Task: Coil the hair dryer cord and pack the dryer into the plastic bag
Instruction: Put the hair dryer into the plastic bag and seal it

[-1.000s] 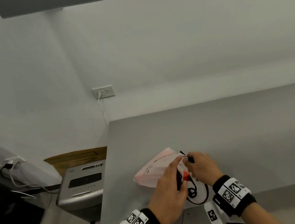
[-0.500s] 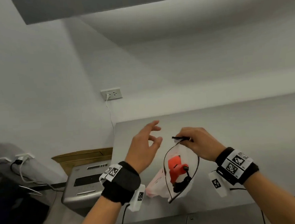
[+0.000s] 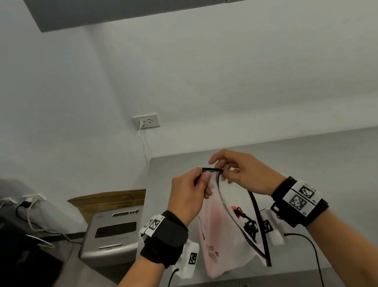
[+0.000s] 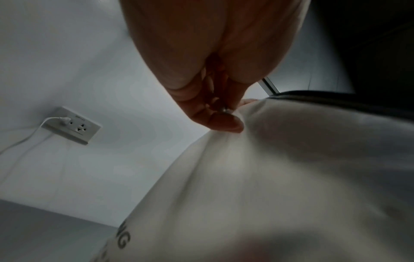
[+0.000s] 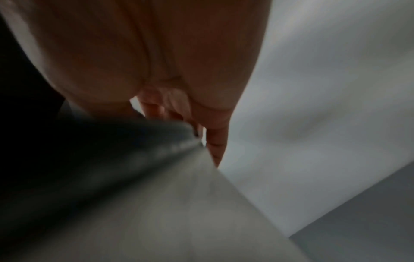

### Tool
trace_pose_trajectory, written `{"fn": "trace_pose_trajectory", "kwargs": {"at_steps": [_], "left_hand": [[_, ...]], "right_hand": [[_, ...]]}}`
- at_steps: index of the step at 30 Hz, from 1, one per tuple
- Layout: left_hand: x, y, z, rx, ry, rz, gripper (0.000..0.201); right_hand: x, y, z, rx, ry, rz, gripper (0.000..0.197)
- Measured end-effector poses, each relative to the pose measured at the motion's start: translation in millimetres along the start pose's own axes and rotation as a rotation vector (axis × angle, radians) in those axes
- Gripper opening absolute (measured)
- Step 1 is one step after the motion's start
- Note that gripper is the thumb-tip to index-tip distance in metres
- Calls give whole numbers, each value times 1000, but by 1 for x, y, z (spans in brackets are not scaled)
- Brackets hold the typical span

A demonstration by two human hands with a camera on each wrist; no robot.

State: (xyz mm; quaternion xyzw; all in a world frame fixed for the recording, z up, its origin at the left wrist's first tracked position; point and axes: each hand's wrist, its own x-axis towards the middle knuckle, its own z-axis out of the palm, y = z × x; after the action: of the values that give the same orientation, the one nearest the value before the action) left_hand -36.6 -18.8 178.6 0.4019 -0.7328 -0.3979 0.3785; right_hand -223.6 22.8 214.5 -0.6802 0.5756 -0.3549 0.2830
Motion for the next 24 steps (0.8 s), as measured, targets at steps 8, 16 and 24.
{"fn": "trace_pose_trajectory", "kwargs": {"at_steps": [8,16,24], "left_hand": [[-15,-5,-18,-72,100,-24,19],[-18,8,-49,-56,192,33,16],[-29,-14,-69,-41,342,-14,19]], "right_hand": [[-4,-19,22,-190,-2,-30,19],[21,-46,41,-360,80,-131,21],[-10,-12,52,-488,68,-65,24]]}}
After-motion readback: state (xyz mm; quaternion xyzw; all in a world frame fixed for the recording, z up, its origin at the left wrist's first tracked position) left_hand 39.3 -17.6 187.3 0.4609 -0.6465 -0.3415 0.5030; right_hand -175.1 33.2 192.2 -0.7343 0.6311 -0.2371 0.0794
